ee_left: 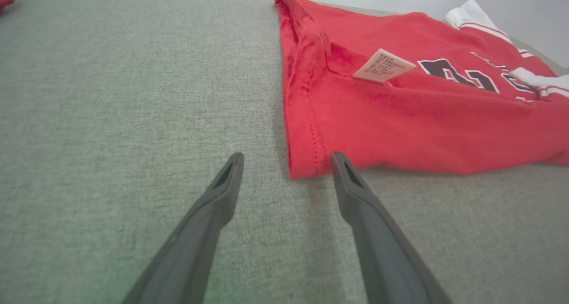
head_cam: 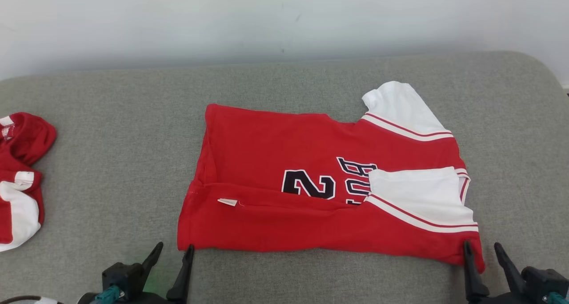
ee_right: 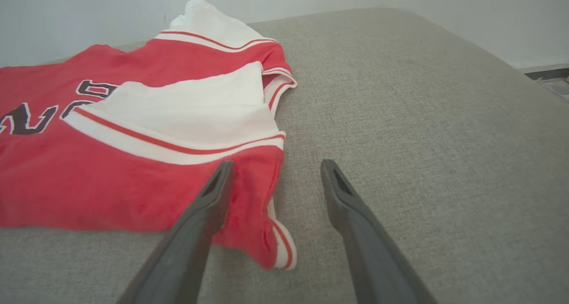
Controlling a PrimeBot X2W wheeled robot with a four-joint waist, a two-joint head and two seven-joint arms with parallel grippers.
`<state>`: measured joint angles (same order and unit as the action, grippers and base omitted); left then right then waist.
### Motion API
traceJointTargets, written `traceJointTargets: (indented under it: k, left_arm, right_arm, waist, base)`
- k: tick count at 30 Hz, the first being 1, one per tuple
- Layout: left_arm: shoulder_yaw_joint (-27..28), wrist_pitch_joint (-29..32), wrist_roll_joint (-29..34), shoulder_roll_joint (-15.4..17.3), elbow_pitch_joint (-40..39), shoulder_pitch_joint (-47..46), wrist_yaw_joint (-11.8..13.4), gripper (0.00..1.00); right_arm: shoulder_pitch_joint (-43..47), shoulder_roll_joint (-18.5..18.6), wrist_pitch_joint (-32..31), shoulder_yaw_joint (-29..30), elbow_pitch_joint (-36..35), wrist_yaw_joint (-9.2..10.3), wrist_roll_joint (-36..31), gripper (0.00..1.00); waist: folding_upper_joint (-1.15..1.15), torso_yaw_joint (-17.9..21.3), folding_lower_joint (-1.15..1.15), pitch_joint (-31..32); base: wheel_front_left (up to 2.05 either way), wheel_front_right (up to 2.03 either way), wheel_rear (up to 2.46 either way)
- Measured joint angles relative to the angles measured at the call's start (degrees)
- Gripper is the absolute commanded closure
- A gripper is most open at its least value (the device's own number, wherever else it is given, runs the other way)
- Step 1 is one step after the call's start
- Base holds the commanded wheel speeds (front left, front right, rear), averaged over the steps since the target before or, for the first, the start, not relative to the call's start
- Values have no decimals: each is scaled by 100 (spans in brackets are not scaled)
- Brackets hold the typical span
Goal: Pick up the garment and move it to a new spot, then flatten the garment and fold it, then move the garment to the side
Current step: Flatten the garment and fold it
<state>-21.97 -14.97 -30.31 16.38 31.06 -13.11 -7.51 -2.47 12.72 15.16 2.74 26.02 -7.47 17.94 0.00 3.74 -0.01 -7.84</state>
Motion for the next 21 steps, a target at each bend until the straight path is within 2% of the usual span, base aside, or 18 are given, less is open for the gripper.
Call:
traceJointTargets:
  k: [7, 8, 9, 10, 11, 12, 21]
  left_arm:
    - [222, 0, 305, -199, 312, -236, 0, 0]
    - [196, 0, 300, -233, 375, -243, 0, 0]
    - [158, 0, 282, -281, 465, -248, 0, 16]
    - [144, -8, 245, -328, 563, -268, 0, 51]
    - [88, -8, 193, -346, 694, -329, 0, 81]
    - [-10, -11, 151, -348, 803, -389, 3, 100]
    - [-276, -8, -94, -250, 766, -350, -1, 100]
  right_arm:
    - [-224, -101, 1, -155, 445, 0, -49, 0]
    - [-246, -104, 0, -200, 531, 0, -49, 5]
    - [-269, -111, 0, -248, 626, 0, -52, 56]
    - [-297, -119, 0, -291, 716, 0, -62, 97]
    - [-345, -122, 1, -325, 798, 0, -76, 100]
    - [-386, -124, 1, -345, 831, 0, -80, 100]
    - [-393, -114, 0, -314, 730, 0, -78, 100]
  waist:
    - [0, 86, 0, -128]
    - [0, 99, 1, -138]
    - [0, 110, 0, -146]
    - [1, 118, 0, -151]
    - [1, 123, 0, -154]
    - [0, 130, 0, -154]
    - [1, 69, 1, 23]
  base:
    - [0, 0, 0]
    - [0, 0, 0]
    - [0, 0, 0]
    - [0, 0, 0]
    - [0, 0, 0]
    - [0, 0, 0]
    - [0, 0, 0]
